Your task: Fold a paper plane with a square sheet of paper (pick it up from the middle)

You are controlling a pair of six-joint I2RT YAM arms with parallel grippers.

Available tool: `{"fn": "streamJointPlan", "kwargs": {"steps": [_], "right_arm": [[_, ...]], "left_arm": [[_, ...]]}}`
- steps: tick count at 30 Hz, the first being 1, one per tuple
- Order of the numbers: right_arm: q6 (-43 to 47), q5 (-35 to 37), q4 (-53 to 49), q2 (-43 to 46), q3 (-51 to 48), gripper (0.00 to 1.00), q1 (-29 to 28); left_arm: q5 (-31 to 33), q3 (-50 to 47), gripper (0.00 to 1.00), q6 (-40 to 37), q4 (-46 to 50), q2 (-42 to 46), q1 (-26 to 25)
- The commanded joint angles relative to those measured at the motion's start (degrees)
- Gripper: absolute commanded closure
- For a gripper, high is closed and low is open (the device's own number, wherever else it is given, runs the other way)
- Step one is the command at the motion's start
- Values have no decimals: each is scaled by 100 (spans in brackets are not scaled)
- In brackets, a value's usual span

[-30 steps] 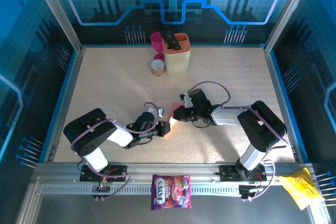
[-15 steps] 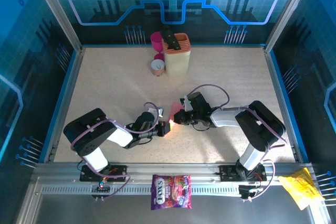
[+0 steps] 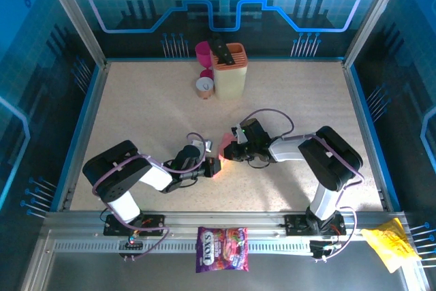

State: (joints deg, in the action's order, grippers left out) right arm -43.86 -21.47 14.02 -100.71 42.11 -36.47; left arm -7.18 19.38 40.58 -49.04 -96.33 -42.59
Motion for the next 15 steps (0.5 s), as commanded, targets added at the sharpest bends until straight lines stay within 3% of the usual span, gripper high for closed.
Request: {"fn": "streamJointPlan", "kwargs": {"steps": [1, 15], "right_arm": [[105, 7, -77, -73, 148, 100, -27], [96, -16, -118, -201, 245, 100, -150]], "left_arm": [[289, -197, 100, -58, 721, -271, 130], [263, -198, 100, -44, 703, -289, 137]]}}
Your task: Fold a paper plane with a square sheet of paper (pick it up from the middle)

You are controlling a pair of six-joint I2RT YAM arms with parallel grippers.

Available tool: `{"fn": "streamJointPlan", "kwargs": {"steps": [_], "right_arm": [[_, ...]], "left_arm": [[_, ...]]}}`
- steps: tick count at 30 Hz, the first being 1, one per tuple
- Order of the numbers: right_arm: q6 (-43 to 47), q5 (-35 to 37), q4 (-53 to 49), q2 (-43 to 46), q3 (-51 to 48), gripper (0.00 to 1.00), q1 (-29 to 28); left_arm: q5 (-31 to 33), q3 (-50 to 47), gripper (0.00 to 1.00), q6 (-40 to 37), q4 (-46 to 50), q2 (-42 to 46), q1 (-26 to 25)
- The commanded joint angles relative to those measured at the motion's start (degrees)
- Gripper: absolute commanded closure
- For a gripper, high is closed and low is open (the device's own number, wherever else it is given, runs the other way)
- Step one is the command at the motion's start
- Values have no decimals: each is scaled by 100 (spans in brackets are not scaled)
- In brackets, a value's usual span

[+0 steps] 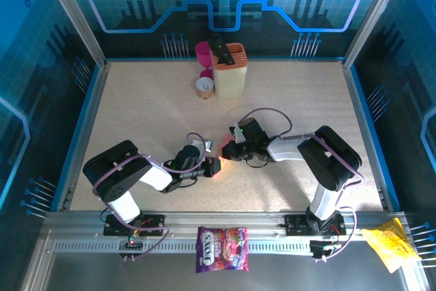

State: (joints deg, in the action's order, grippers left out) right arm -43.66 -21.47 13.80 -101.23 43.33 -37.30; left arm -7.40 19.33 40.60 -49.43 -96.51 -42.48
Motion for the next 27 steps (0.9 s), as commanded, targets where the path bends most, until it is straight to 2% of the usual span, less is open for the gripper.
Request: {"fn": "streamJointPlan", "kwargs": {"steps": [1, 12, 17, 23, 25, 27], "right_arm": [[69, -7, -116, -172, 135, 100, -67], [-265, 402, -568, -435, -4, 100, -32], [-373, 538, -832, -520, -44, 100, -14], [-433, 575, -871, -618, -130, 100, -21], [-434, 573, -853, -635, -155, 100, -22], [-442, 566, -834, -644, -170, 100, -25]], "left_arm": [[283, -186, 100, -45, 742, -272, 126], [232, -190, 100, -8, 801, -134, 132], [82, -136, 100, 75, 991, 251, 161], [193, 16, 71, 41, 1779, 1231, 199], [251, 75, 66, -25, 2068, 1569, 196], [283, 160, 65, -136, 2397, 1850, 203]]}}
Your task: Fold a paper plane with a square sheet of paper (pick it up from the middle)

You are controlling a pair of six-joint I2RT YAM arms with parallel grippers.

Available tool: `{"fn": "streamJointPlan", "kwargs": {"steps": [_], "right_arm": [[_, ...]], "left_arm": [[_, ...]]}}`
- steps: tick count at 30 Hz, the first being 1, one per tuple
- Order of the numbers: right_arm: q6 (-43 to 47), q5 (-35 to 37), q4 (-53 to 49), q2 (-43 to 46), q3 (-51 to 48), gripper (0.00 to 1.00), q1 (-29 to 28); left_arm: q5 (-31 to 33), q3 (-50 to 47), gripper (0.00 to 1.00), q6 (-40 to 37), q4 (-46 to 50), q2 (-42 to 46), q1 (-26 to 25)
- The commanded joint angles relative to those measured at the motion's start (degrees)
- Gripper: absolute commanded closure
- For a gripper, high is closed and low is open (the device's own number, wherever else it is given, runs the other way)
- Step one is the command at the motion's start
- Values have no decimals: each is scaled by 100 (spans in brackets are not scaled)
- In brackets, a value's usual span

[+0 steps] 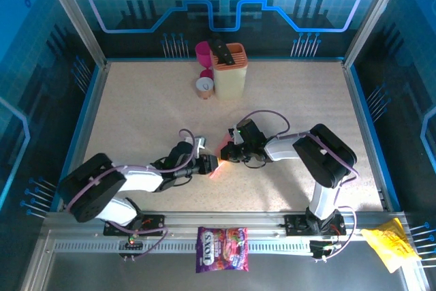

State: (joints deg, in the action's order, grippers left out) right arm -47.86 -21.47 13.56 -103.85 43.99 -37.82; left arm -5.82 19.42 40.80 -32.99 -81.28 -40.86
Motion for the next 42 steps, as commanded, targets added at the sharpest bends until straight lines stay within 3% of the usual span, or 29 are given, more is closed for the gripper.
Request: {"fn": "streamJointPlan", "kwargs": {"steps": [1, 2, 4, 10, 17, 42], "right_arm": [[-22, 565, -817, -390, -235, 100, 27], [-28, 573, -820, -390, -231, 100, 27], [-22, 566, -811, -412, -225, 100, 29], [-50, 535, -816, -506, -213, 100, 22], [-109, 504, -743, -588, -227, 100, 22], [-162, 469, -767, -662, -242, 100, 21]], "left_arm": [[81, 182, 73, -222, 825, 423, 42], [16, 222, 87, -292, 900, 486, 38], [-180, 313, 100, -408, 1005, 501, 32], [-937, 494, 100, -584, 735, 92, 2], [-1113, 671, 100, -720, 607, -263, -174], [-411, 930, 100, -1266, 1031, -874, -237]]}}
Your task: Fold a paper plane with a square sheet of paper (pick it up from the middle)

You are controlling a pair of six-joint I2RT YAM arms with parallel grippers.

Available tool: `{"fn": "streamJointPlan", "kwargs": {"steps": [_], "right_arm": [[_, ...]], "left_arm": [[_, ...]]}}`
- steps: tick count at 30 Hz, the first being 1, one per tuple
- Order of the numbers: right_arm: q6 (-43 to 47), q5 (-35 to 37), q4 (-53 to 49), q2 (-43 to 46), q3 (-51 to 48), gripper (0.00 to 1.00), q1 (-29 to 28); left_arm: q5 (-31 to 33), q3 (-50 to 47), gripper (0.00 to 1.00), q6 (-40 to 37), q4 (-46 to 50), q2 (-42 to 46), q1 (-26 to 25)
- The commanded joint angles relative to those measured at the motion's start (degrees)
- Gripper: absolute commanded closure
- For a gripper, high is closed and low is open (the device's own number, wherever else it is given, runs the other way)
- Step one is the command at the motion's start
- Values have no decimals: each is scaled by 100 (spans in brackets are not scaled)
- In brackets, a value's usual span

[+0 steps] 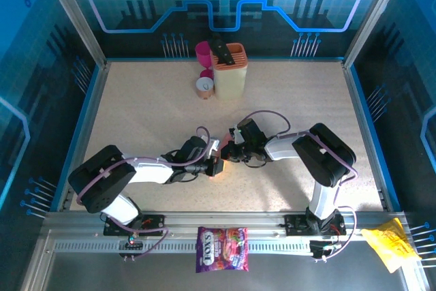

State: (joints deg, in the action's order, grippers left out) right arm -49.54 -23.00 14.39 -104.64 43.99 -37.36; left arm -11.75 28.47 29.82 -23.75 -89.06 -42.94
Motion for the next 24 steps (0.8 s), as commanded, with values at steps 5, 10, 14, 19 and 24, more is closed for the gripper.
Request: {"fn": "streamJointPlan", "kwargs": {"steps": [5, 10, 14, 19, 24], "right_arm": [[-12, 631, -877, -609, -250, 100, -25], [-42, 639, -926, -649, -248, 100, -25], [-61, 649, -965, -681, -225, 100, -25], [-98, 666, -999, -681, -224, 100, -26], [-109, 683, -1053, -646, -217, 100, -30]], "left_arm": [[293, -134, 100, -178, 110, -138, -30], [327, -205, 100, -227, 231, -164, -33], [315, -265, 100, -245, 377, -151, -39], [366, -326, 100, -196, 584, -129, -122], [540, -491, 100, -99, 967, -53, -393]]}}
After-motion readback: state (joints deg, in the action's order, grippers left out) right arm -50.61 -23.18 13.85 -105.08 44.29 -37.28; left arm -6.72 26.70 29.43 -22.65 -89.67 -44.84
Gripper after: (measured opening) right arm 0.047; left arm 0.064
